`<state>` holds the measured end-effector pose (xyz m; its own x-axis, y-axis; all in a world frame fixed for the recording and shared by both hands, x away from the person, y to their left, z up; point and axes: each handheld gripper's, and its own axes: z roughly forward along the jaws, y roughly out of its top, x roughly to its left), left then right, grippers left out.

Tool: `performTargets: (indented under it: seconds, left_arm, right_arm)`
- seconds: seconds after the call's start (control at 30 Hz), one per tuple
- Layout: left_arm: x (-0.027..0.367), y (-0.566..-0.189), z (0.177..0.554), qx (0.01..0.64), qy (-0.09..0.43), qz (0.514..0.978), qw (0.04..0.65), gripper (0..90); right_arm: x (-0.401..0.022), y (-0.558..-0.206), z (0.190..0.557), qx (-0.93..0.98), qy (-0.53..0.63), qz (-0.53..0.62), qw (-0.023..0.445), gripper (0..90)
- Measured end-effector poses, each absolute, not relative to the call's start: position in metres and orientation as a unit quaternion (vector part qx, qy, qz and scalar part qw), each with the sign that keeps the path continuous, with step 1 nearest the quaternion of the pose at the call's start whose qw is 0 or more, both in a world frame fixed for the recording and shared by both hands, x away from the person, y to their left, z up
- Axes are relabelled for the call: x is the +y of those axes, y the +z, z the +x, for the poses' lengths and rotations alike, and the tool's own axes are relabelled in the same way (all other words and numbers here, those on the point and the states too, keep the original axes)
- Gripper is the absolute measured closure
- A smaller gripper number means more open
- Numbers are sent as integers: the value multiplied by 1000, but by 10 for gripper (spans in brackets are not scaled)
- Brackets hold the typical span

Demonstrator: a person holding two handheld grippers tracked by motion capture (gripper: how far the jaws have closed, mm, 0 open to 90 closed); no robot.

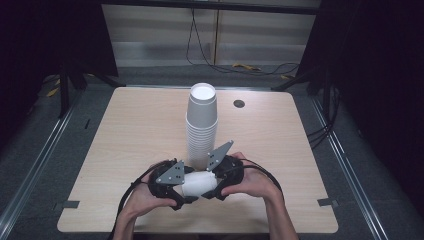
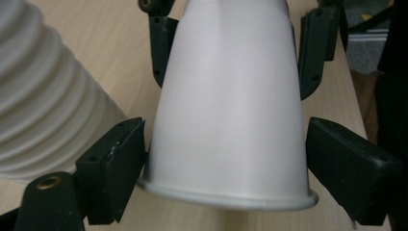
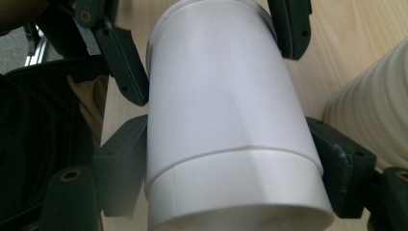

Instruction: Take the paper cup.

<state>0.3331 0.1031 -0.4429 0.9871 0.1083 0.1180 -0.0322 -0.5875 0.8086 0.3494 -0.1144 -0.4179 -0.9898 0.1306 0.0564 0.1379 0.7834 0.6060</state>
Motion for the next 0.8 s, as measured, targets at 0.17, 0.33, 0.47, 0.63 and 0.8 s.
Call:
performTargets:
  seconds: [0.17,0.33,0.47,0.63,0.8]
  left_arm:
    - [110,-442,335,41,87,870,483,161]
    - [116,-443,335,58,93,853,511,158]
    - [125,-445,333,84,99,835,535,158]
    - [130,-449,332,95,91,828,545,158]
    - [134,-453,330,119,93,811,566,158]
  right_arm:
    - [-122,-419,351,-941,-328,-83,1,230]
    - [-128,-419,351,-936,-338,-95,-7,228]
    - [-135,-426,351,-927,-358,-112,-13,227]
    - [-140,-435,347,-920,-371,-127,-16,226]
    - [-147,-440,345,-909,-391,-141,-20,226]
